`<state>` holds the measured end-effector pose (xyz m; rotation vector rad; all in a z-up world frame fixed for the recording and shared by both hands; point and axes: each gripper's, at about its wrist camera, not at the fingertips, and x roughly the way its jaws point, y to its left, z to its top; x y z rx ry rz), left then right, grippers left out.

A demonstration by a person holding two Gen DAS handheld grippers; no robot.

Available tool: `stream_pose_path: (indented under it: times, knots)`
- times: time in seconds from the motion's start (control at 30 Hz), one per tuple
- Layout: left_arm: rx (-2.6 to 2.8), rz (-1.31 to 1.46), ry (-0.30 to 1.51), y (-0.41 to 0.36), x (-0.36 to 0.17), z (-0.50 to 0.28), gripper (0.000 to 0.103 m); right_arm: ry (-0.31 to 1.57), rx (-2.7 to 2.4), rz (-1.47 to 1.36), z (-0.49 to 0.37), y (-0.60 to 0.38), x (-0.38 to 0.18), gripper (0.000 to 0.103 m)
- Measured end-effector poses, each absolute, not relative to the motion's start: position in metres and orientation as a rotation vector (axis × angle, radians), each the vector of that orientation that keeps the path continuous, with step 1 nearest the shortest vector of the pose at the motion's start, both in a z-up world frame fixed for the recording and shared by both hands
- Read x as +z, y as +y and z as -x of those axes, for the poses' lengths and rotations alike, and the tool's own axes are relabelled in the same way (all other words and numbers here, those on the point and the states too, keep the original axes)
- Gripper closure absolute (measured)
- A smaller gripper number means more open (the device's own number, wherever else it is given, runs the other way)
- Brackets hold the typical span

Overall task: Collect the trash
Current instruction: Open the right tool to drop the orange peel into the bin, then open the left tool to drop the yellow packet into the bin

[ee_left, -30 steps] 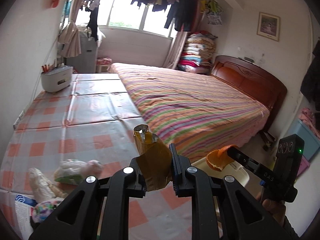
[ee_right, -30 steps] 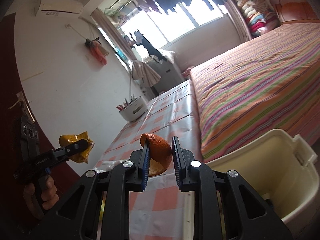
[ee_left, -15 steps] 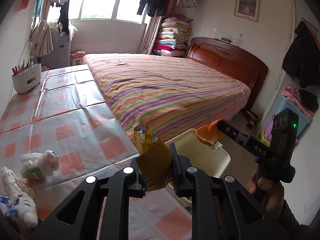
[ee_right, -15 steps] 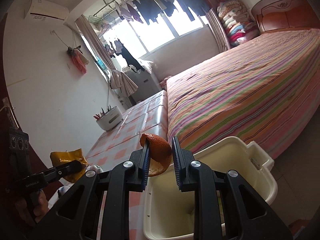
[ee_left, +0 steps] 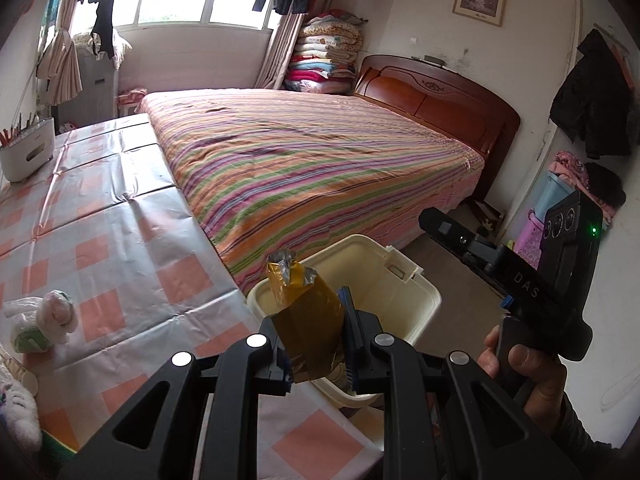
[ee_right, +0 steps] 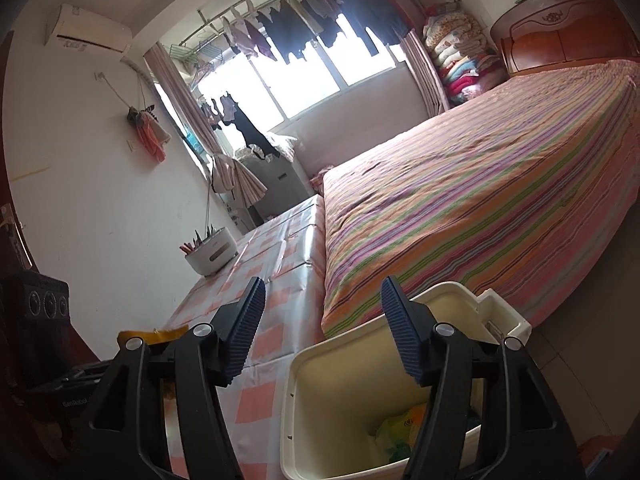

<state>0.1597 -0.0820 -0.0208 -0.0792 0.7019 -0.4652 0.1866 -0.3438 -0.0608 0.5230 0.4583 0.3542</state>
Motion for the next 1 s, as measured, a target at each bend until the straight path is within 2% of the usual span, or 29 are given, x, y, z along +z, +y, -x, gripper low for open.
stream_pose_path:
  times: [0.13,0.3,0.7,0.73,0.8,0.83,0.87,1.0]
  knots:
    - [-0.493,0.092,0.729,-0.092,-0.025,-0.166,0.085,0.409,0.331,-0.583,-0.181,-0.356,-0.058,0.031]
    - [-0.534,0.088,0.747,-0.111,-0.028,-0.173,0.085,0.341,0.304,-0.623,-0.171,-0.371,-0.049,0.028]
    - [-0.564,0.046,0.76,-0.145,-0.038,-0.181,0.083,0.313,0.281,-0.662,-0.166,-0.381,-0.052,0.023]
    - [-0.562,0.044,0.758,-0.146,-0.039,-0.181,0.078,0.312,0.282,-0.664,-0.166,-0.382,-0.051,0.023]
    - [-0.551,0.027,0.759,-0.149,-0.04,-0.18,0.052,0.308,0.28,-0.666,-0.165,-0.383,-0.052,0.023]
    - [-0.541,0.016,0.752,-0.15,-0.04,-0.178,0.033,0.305,0.28,-0.67,-0.164,-0.383,-0.052,0.022]
    - [-0.529,0.01,0.737,-0.151,-0.039,-0.177,0.03,0.303,0.281,-0.675,-0.164,-0.384,-0.053,0.022]
    - [-0.502,0.014,0.705,-0.144,-0.035,-0.173,0.029,0.264,0.265,-0.702,-0.158,-0.391,-0.049,0.022]
